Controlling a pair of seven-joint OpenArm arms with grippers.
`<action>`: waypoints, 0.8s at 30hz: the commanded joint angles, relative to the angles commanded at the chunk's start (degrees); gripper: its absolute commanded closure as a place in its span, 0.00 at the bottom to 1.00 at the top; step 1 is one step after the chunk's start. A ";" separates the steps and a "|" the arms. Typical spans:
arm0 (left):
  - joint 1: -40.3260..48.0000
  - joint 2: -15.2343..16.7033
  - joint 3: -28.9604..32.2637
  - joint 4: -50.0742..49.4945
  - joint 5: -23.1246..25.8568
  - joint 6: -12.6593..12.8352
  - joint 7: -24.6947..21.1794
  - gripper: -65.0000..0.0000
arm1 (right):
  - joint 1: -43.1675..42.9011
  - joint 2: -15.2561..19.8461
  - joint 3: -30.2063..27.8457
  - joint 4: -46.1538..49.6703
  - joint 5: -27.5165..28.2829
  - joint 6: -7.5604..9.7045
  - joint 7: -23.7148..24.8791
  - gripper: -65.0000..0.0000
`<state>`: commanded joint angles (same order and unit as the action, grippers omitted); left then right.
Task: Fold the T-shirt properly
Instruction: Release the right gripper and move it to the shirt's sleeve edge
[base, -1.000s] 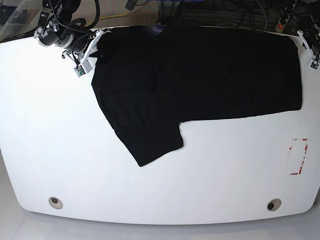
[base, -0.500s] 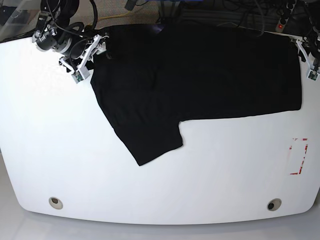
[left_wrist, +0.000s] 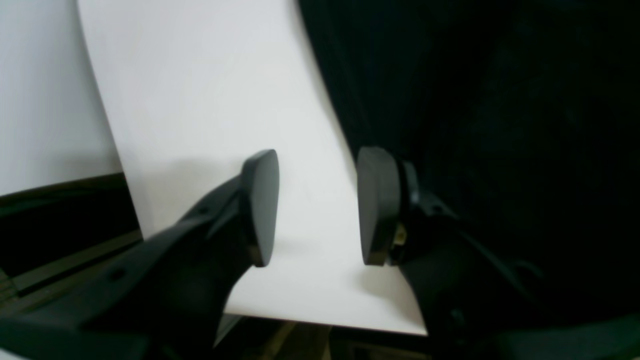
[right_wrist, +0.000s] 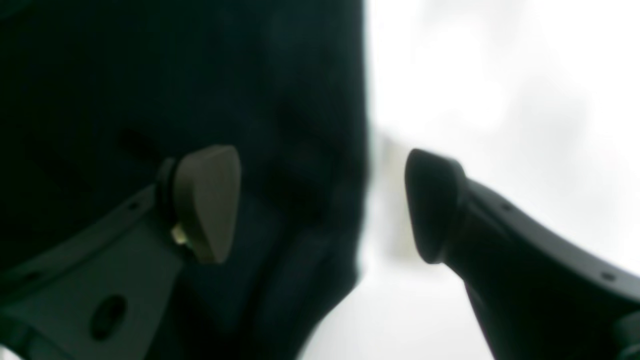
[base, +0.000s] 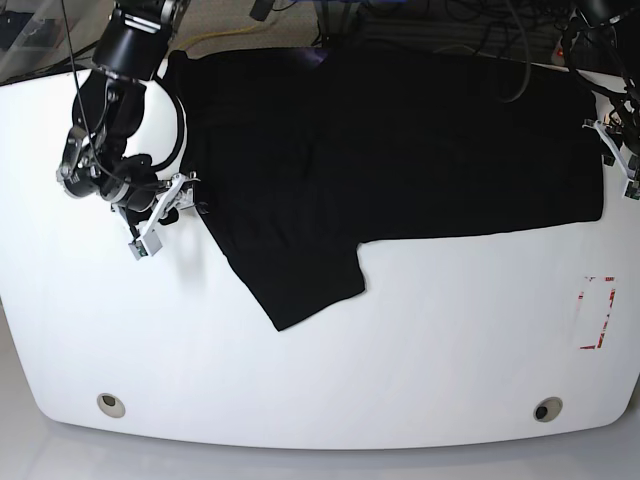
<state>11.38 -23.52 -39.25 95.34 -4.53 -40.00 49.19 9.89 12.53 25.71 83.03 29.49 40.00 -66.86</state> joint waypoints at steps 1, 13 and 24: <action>-0.35 0.00 0.00 -0.35 0.00 0.00 0.00 0.63 | 1.58 0.00 -0.09 -2.37 -2.20 0.00 1.58 0.24; -3.16 -0.09 -0.09 -4.48 0.00 0.00 0.00 0.49 | 9.41 -2.02 -7.56 -20.92 -8.44 0.00 13.01 0.24; -11.16 -0.09 -6.24 -10.37 0.00 0.00 -0.09 0.24 | 9.49 -6.51 -12.13 -21.19 -8.97 0.00 18.02 0.34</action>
<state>0.22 -23.60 -45.49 84.97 -4.53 -40.00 49.10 19.38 6.02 13.58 61.85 20.53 40.00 -48.84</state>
